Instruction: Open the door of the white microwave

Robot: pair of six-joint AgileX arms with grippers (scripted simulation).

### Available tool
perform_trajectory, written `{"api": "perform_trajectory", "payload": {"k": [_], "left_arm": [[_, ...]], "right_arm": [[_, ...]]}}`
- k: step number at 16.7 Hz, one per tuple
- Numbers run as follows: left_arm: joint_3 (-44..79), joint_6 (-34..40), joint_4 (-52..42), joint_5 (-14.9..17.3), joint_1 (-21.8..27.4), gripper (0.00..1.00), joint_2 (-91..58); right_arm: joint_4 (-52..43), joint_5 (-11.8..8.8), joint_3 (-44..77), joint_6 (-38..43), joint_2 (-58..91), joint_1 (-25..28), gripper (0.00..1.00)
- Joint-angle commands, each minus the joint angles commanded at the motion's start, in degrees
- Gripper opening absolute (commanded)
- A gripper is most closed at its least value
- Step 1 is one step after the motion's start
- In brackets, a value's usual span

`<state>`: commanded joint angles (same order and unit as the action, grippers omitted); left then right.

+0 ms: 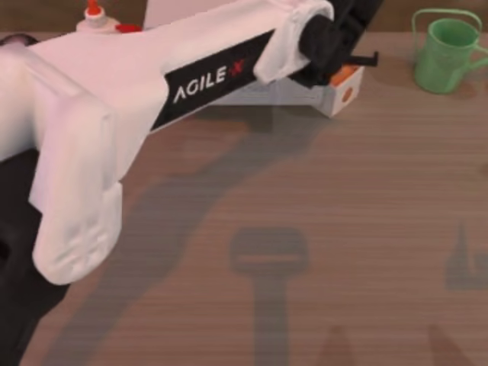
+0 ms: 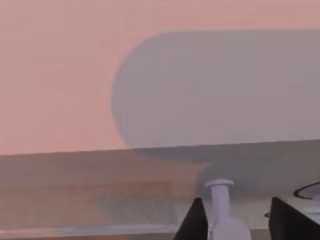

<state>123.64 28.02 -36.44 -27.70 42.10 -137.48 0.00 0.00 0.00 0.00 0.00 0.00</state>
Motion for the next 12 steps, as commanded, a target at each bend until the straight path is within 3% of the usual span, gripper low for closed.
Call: {"api": "perform_trajectory", "payload": {"k": [6, 12], "left_arm": [[18.3, 5.4, -25.2, 7.1, -2.5, 0.0, -5.5], [23.4, 7.0, -31.5, 9.4, -3.4, 0.0, -7.1]], "right_arm": [[0.0, 0.0, 0.0, 0.0, 0.0, 0.0, 1.0], [0.0, 0.0, 0.0, 0.0, 0.0, 0.0, 1.0]]}}
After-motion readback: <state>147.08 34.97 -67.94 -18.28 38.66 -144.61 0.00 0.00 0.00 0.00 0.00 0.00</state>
